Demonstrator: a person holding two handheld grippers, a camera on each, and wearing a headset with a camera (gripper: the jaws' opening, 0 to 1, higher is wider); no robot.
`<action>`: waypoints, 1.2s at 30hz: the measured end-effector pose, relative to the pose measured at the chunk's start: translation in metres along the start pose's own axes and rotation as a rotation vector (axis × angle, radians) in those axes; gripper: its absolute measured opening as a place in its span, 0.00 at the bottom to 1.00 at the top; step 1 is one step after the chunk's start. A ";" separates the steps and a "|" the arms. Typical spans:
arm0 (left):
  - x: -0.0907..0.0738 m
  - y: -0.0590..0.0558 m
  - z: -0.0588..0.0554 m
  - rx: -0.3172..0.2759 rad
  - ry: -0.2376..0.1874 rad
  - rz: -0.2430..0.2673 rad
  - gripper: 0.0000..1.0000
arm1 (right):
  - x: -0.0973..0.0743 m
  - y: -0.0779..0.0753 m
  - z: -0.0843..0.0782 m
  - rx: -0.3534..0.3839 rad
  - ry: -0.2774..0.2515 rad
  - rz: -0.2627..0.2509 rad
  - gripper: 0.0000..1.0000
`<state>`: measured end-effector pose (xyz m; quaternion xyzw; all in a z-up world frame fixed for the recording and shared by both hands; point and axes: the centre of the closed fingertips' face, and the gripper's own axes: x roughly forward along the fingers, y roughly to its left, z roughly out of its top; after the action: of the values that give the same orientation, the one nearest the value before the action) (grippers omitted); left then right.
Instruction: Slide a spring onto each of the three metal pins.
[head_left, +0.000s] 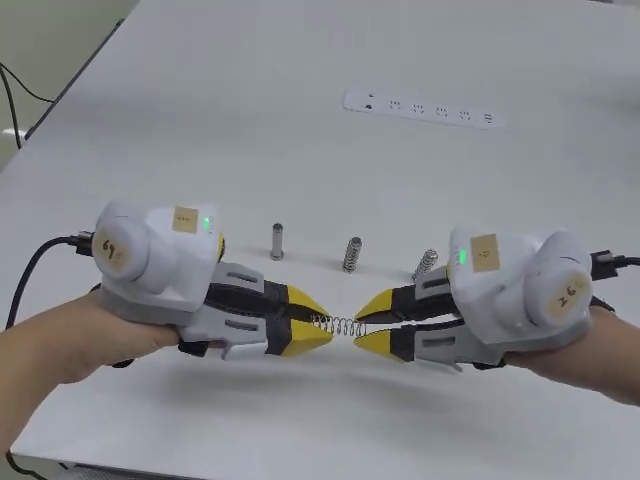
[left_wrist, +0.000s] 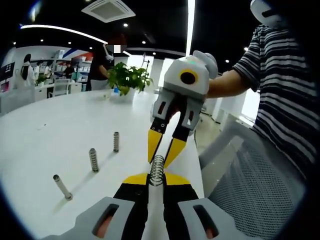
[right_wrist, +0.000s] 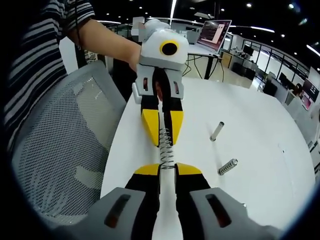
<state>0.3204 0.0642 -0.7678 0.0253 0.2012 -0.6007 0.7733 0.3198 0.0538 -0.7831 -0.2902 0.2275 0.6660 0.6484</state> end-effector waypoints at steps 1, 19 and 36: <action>0.000 0.000 0.000 0.001 0.000 0.001 0.01 | -0.001 0.000 0.001 -0.005 -0.002 -0.002 0.08; 0.001 0.004 -0.009 0.047 0.046 0.021 0.01 | -0.011 -0.003 0.029 -0.102 -0.004 0.029 0.08; 0.006 0.010 -0.005 0.061 0.041 0.046 0.01 | -0.003 -0.006 0.062 -0.149 -0.045 0.037 0.08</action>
<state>0.3291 0.0631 -0.7762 0.0657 0.1982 -0.5880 0.7815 0.3198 0.0936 -0.7357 -0.3186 0.1680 0.6994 0.6174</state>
